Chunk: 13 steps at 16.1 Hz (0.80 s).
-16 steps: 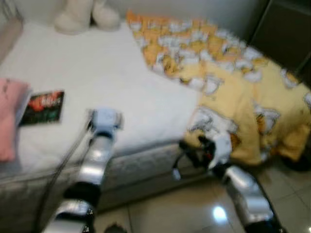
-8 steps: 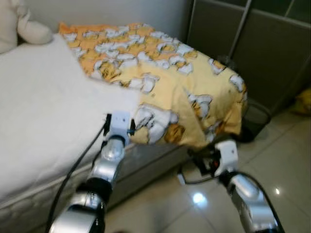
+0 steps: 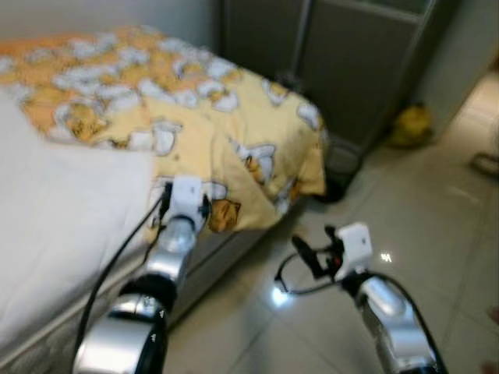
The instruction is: Clean up the room
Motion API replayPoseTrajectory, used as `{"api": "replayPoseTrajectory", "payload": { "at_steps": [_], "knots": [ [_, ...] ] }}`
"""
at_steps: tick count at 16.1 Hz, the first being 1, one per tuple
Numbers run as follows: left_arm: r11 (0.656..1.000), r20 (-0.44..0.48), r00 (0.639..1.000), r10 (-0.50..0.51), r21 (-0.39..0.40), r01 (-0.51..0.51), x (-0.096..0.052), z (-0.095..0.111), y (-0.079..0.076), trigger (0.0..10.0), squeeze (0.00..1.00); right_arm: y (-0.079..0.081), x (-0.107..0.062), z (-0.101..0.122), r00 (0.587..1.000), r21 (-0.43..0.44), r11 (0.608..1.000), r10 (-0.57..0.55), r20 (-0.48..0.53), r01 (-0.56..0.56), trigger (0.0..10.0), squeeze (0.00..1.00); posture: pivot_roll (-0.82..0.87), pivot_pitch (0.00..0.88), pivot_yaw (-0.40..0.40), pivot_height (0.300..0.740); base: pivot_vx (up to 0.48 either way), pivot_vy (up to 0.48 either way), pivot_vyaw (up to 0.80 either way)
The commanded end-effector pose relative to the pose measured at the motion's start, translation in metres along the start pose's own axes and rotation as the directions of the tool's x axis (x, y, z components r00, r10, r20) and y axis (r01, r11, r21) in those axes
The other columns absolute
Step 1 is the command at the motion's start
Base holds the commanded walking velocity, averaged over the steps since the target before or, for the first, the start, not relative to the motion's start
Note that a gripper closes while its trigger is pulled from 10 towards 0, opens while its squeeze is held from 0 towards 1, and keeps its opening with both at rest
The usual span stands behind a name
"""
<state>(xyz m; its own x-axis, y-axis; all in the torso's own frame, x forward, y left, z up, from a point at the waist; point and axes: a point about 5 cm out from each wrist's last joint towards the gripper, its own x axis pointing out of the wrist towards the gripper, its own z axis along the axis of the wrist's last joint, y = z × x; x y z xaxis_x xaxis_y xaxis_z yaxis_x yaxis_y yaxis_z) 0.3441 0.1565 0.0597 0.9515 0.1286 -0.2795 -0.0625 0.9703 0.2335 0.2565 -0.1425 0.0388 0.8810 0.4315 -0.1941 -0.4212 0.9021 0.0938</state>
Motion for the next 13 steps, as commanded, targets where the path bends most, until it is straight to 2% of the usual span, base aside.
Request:
{"api": "replayPoseTrajectory", "payload": {
  "at_steps": [1,4,7,10,12,13],
  "knots": [
    [1.000,-0.008,1.000,0.029,-0.006,-0.029,0.002,0.000,0.005,10.0,0.00,0.003,0.005,0.010,0.999,-0.027,0.999,0.022,0.035,-0.021,10.0,0.00,-0.02,0.000,-0.019,0.740,0.480,0.000,0.00],
    [0.998,-0.035,0.997,0.068,-0.017,-0.068,0.003,-0.003,0.012,10.0,0.00,0.002,0.004,0.009,0.999,-0.032,0.999,0.023,0.030,-0.022,10.0,0.00,-0.02,0.000,-0.022,0.740,0.474,0.000,0.00],
    [0.998,-0.020,0.998,0.056,0.007,-0.056,0.004,-0.001,0.010,10.0,0.00,0.003,0.003,0.008,0.999,-0.031,0.999,0.027,0.023,-0.027,10.0,0.00,-0.02,0.000,-0.024,0.740,0.464,0.000,0.00],
    [0.994,-0.065,0.992,0.105,-0.032,-0.107,0.003,-0.008,0.015,10.0,0.00,0.007,0.001,0.006,0.999,-0.041,0.998,0.045,0.012,-0.044,10.0,0.00,-0.02,0.000,-0.029,0.740,0.434,0.097,0.00],
    [0.991,-0.079,0.988,0.134,-0.017,-0.136,0.003,-0.010,0.019,10.0,0.00,0.006,-0.004,0.003,0.998,-0.062,0.997,0.053,-0.012,-0.054,10.0,0.00,-0.03,0.000,-0.033,0.740,0.142,0.429,0.00],
    [0.991,-0.083,0.988,0.133,-0.002,-0.134,0.003,-0.010,0.020,10.0,0.00,0.007,-0.005,0.003,0.998,-0.058,0.997,0.059,-0.011,-0.060,10.0,0.00,-0.04,0.000,-0.034,0.740,0.000,0.000,0.70]
  ]
}}
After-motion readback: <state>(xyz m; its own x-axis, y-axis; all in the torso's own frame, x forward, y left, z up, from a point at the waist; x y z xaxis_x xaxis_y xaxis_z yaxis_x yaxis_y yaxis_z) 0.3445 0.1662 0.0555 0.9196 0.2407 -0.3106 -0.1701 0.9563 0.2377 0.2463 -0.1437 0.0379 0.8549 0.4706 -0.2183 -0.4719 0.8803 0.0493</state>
